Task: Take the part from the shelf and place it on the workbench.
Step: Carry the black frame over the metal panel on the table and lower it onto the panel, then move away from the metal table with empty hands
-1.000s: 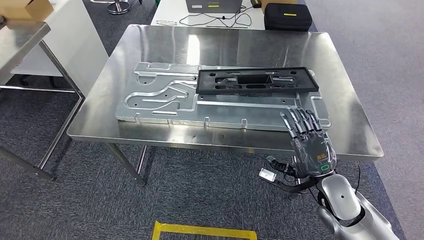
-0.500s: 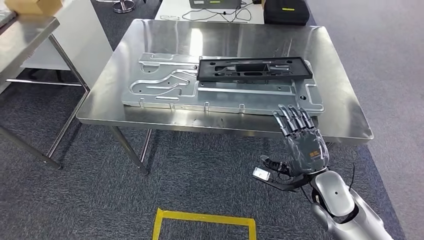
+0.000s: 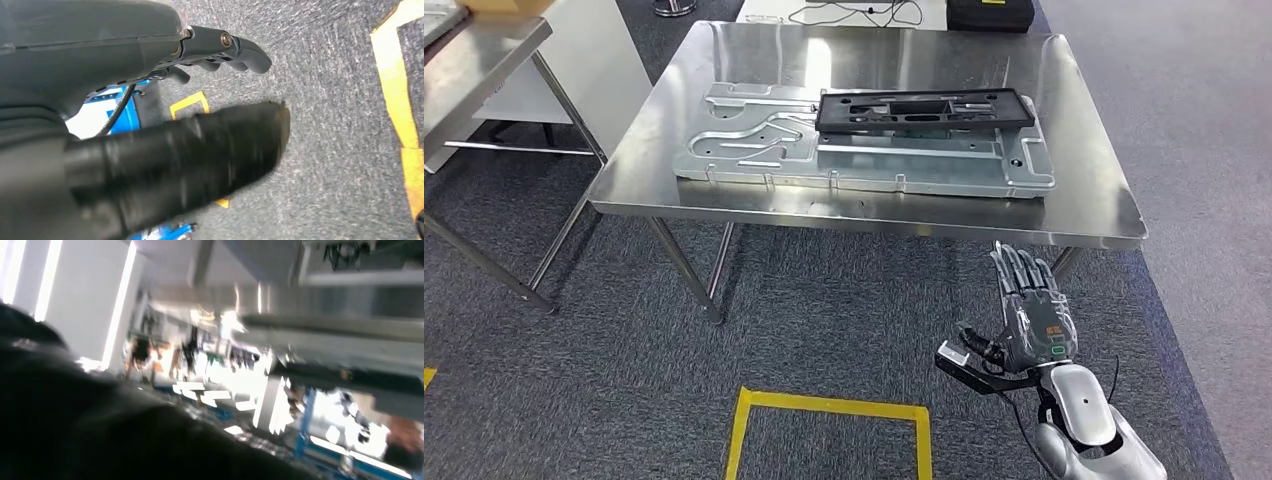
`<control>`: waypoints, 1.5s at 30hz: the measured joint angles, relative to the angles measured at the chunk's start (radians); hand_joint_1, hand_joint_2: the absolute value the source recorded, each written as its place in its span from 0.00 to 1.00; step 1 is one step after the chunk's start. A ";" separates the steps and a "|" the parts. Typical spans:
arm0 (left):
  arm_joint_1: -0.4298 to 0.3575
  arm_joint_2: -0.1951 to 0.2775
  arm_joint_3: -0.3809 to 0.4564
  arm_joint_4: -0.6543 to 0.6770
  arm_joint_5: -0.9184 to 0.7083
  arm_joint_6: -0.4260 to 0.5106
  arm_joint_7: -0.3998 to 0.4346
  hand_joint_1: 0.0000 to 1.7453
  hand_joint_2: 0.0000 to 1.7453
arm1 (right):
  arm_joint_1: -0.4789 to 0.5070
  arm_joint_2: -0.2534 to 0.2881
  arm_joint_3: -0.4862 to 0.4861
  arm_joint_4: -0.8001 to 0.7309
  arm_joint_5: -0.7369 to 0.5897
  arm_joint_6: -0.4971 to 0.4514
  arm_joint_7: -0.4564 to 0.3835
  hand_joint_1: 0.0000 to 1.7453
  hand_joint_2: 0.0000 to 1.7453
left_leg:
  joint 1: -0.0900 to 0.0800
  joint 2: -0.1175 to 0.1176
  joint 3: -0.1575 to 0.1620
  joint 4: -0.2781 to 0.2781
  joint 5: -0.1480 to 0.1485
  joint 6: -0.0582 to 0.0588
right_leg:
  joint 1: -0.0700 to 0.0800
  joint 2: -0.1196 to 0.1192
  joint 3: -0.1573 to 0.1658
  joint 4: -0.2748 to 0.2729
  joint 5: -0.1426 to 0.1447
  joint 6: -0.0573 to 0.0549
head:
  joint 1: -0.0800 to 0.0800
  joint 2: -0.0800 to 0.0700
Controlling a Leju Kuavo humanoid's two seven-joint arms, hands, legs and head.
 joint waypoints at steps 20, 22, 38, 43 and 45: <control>0.004 -0.009 0.059 -0.001 0.031 0.060 -0.073 0.00 1.00 | 0.139 0.338 -0.517 1.047 -1.003 0.325 -0.203 0.00 0.00 | 0.011 0.003 0.170 -0.089 -0.083 0.029 | 0.005 -0.003 -0.137 0.048 0.070 0.002 | 0.001 0.000; 0.005 -0.015 0.069 -0.001 0.044 0.068 -0.063 0.00 1.00 | 0.140 0.362 -0.601 1.095 -1.119 0.381 -0.102 0.00 0.00 | 0.015 0.007 0.147 -0.091 -0.062 0.034 | 0.000 0.002 -0.174 0.160 -0.019 0.009 | 0.002 0.000; 0.017 -0.055 0.138 -0.001 0.092 0.117 -0.029 0.00 1.00 | 0.127 0.480 -1.033 1.196 -1.386 0.411 -0.073 0.00 1.00 | 0.030 0.000 -0.039 0.215 -0.250 -0.033 | -0.010 0.003 -0.104 0.038 0.051 -0.030 | 0.000 0.000; 0.014 -0.053 0.141 -0.001 0.070 0.119 -0.036 0.00 1.00 | 0.125 0.495 -1.033 1.202 -1.307 0.482 -0.131 0.00 1.00 | 0.000 -0.003 0.111 0.155 -0.186 0.016 | 0.012 0.002 -0.161 0.041 0.106 -0.035 | 0.000 0.000; 0.010 -0.050 0.140 -0.002 0.058 0.118 -0.048 0.00 1.00 | 0.123 0.503 -1.026 1.203 -1.286 0.510 -0.175 0.00 1.00 | -0.019 -0.004 0.212 0.008 -0.186 0.042 | 0.015 0.003 -0.171 0.042 0.126 -0.030 | 0.000 0.000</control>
